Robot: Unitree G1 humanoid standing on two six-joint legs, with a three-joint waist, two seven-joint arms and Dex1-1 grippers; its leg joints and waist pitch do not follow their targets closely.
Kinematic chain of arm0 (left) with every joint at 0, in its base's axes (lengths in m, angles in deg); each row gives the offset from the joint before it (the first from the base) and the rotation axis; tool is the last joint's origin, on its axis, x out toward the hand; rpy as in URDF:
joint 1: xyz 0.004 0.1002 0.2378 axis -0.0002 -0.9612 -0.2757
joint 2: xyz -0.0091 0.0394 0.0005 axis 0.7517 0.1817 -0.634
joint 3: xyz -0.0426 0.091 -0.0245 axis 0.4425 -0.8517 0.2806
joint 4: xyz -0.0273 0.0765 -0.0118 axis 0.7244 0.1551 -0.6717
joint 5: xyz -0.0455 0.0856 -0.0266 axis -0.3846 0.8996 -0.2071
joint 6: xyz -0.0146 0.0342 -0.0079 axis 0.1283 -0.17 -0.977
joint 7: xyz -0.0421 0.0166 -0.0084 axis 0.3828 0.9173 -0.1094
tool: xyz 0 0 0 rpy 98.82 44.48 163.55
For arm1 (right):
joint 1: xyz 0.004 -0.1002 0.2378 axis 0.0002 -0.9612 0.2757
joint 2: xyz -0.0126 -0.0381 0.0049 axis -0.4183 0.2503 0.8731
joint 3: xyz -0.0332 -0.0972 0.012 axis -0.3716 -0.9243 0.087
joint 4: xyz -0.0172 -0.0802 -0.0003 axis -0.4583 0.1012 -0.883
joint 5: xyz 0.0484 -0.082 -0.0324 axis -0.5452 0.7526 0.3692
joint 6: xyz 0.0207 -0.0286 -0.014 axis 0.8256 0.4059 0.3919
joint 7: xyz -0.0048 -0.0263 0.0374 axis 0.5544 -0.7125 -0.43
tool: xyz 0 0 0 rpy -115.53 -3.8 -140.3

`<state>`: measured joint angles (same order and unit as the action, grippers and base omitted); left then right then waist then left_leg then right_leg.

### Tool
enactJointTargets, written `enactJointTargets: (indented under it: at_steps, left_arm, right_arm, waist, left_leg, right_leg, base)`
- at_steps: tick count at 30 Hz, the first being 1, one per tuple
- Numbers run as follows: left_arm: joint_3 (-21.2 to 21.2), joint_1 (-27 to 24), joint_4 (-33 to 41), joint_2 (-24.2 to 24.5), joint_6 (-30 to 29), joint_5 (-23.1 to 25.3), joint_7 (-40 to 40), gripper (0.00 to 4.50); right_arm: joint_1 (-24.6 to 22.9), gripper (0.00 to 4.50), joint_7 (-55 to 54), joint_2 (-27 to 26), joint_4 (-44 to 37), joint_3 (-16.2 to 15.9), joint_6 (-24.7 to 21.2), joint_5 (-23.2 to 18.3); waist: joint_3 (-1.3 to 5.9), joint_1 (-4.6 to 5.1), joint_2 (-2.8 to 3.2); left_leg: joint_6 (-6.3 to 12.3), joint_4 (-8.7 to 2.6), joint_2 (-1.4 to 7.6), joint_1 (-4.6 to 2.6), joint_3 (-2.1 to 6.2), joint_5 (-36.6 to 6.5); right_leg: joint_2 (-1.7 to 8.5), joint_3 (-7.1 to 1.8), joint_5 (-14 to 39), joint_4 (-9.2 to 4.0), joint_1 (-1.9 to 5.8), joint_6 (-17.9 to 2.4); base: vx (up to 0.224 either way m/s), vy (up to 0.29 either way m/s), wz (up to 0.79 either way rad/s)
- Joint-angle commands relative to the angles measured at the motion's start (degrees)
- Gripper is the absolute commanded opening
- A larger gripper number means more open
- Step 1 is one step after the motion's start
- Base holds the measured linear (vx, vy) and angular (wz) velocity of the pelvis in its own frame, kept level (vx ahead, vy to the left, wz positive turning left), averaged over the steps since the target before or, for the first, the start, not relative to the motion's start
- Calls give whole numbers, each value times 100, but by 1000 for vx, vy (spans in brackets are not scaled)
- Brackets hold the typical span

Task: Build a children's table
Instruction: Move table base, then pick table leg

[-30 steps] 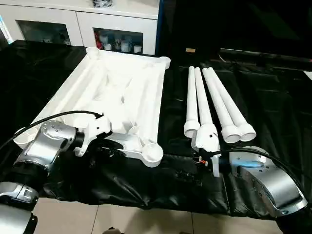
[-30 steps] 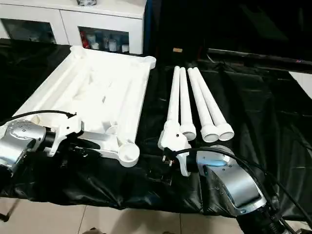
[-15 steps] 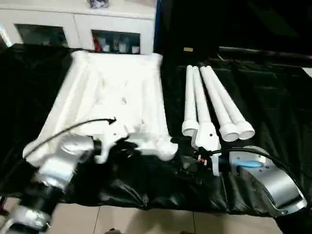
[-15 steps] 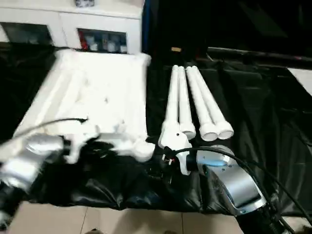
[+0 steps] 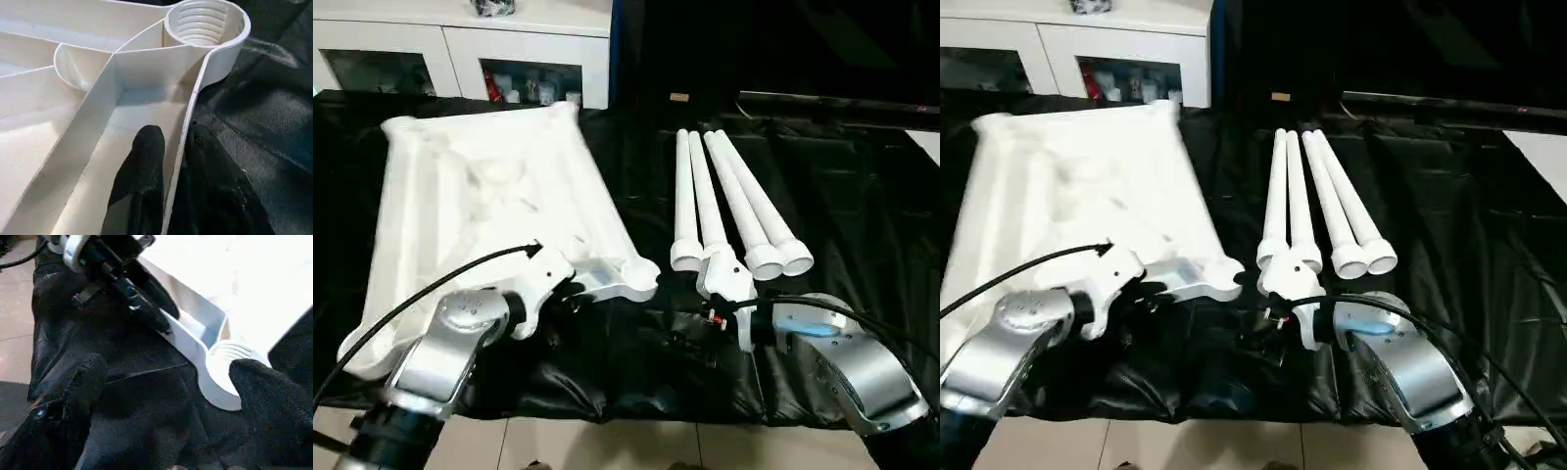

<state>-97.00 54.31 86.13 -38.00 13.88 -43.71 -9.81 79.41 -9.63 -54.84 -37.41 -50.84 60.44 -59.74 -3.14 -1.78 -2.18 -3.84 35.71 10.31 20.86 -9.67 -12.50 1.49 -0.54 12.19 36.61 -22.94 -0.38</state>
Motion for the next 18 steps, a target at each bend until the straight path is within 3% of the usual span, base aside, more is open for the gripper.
enactJointTargets:
  at_steps: [1,6,8,11,12,14,18]
  left_arm:
    - [176,-134,209,85,-318,176,323,55]
    - [169,-267,455,115,-283,50,303,55]
    - [167,-269,468,113,-151,30,279,110]
    - [228,-237,578,123,-182,-71,241,123]
    - [249,-192,580,213,-13,-78,192,130]
    - [318,-131,557,365,291,-67,122,163]
    - [703,-100,825,466,247,-514,-143,163]
  right_arm:
    - [93,450,-41,-15,17,62,-3,12]
    - [108,450,-48,-34,27,84,-10,-1]
    - [110,450,-43,-39,30,109,-12,-26]
    - [156,450,-38,-48,40,178,-47,-101]
    - [208,450,-55,-104,51,260,-107,-199]
    - [291,450,-126,-219,65,404,-181,-342]
    - [581,450,-639,-521,287,707,-520,-408]
  waist:
    - [303,-37,24]
    - [298,-46,31]
    - [297,-53,30]
    - [302,-58,32]
    - [298,-55,-4]
    - [295,-62,5]
    - [311,-52,4]
  left_leg:
    - [127,-453,250,-31,97,-748]
    - [134,-458,249,-36,98,-808]
    - [122,-464,247,-35,100,-821]
    - [116,-463,245,-31,103,-787]
    - [133,-460,243,-31,97,-788]
    - [142,-469,237,-27,105,-817]
    - [45,-472,230,-53,93,-670]
  right_leg:
    - [493,-205,555,-450,269,-1257]
    - [491,-207,690,-467,255,-1206]
    - [488,-207,733,-471,252,-1170]
    - [495,-207,676,-463,258,-1171]
    - [489,-206,678,-472,254,-1175]
    - [493,-206,789,-467,247,-1146]
    - [480,-193,636,-438,232,-1191]
  base:
    - [0,0,0]
    - [0,0,0]
    - [0,0,0]
    - [0,0,0]
    - [0,0,0]
    - [0,0,0]
    - [0,0,0]
